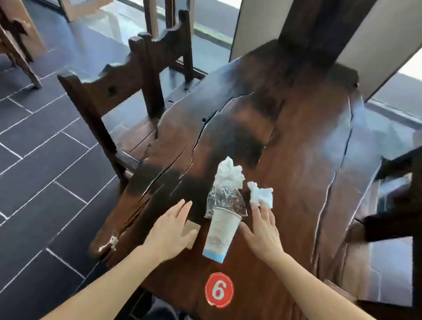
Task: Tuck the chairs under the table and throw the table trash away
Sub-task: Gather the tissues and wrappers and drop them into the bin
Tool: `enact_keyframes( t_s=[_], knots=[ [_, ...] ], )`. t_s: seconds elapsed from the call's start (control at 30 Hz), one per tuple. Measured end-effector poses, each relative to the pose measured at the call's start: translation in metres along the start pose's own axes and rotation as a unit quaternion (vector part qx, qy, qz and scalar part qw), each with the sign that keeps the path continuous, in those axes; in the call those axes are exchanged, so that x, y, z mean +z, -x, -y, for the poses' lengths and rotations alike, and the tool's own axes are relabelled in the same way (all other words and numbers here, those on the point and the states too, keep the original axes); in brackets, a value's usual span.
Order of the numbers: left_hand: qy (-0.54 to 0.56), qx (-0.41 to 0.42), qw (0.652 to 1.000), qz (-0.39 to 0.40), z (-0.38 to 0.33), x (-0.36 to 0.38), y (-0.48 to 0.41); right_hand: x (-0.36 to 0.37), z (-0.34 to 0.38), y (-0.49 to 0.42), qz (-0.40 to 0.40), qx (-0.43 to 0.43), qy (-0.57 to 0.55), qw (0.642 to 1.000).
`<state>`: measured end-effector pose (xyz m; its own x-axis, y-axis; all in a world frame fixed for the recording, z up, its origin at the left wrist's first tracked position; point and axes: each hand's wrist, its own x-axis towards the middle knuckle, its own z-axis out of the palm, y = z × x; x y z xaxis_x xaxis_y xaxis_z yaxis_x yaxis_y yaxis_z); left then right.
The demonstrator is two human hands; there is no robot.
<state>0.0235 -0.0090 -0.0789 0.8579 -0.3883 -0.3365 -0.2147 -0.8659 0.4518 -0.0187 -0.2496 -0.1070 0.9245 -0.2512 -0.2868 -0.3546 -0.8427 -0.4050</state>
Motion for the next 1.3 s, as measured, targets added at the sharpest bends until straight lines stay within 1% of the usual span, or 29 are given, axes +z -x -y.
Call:
enact_keyframes(
  t_s=[0.13, 0.3, 0.47, 0.53, 0.6, 0.67, 0.73, 0.77, 0.83, 0.93, 1.0, 1.13, 1.2, 1.23, 1.27, 1.3],
  knots=[
    [0.014, 0.049, 0.997, 0.053, -0.002, -0.016, -0.057, -0.009, -0.008, -0.022, -0.012, 0.080, -0.035, 0.996],
    [0.037, 0.088, 0.993, 0.075, -0.008, -0.029, -0.114, -0.014, -0.014, -0.054, -0.020, 0.123, -0.041, 0.991],
    [0.019, 0.150, 0.983, 0.105, -0.022, -0.022, -0.168, -0.009, -0.021, -0.082, 0.040, 0.148, -0.020, 0.988],
    [-0.021, 0.189, 0.973, 0.128, -0.032, -0.017, -0.189, -0.007, -0.026, -0.093, 0.053, 0.150, -0.013, 0.987],
    [-0.088, 0.229, 0.957, 0.157, -0.037, -0.006, -0.204, -0.006, -0.030, -0.102, 0.067, 0.143, -0.003, 0.987],
    [-0.168, 0.273, 0.927, 0.196, -0.036, 0.008, -0.209, 0.000, -0.035, -0.105, 0.086, 0.138, 0.007, 0.987],
    [-0.245, 0.313, 0.894, 0.209, -0.025, 0.021, -0.208, 0.012, -0.040, -0.100, 0.119, 0.142, 0.017, 0.983],
    [-0.275, 0.321, 0.882, 0.211, -0.017, 0.026, -0.207, 0.018, -0.043, -0.095, 0.135, 0.145, 0.020, 0.980],
    [-0.306, 0.308, 0.876, 0.211, 0.001, 0.032, -0.207, 0.030, -0.046, -0.083, 0.146, 0.155, 0.019, 0.977],
    [-0.323, 0.286, 0.886, 0.171, 0.022, 0.028, -0.206, 0.039, -0.046, -0.069, 0.096, 0.166, 0.005, 0.981],
    [-0.313, 0.273, 0.896, 0.157, 0.032, 0.020, -0.207, 0.038, -0.044, -0.063, 0.061, 0.176, -0.030, 0.982],
    [-0.265, 0.227, 0.929, 0.127, 0.038, 0.003, -0.209, 0.028, -0.037, -0.053, 0.001, 0.222, -0.096, 0.970],
    [-0.243, 0.205, 0.944, 0.087, 0.039, -0.005, -0.209, 0.021, -0.032, -0.049, -0.045, 0.241, -0.127, 0.961],
    [-0.210, 0.188, 0.957, 0.068, 0.037, -0.011, -0.209, 0.018, -0.030, -0.046, -0.065, 0.247, -0.142, 0.956],
    [-0.150, 0.155, 0.975, 0.052, 0.033, -0.017, -0.209, 0.016, -0.027, -0.043, -0.085, 0.250, -0.159, 0.951],
    [-0.066, 0.118, 0.990, 0.039, 0.026, -0.024, -0.207, 0.013, -0.026, -0.040, -0.100, 0.257, -0.179, 0.944]
  ],
)
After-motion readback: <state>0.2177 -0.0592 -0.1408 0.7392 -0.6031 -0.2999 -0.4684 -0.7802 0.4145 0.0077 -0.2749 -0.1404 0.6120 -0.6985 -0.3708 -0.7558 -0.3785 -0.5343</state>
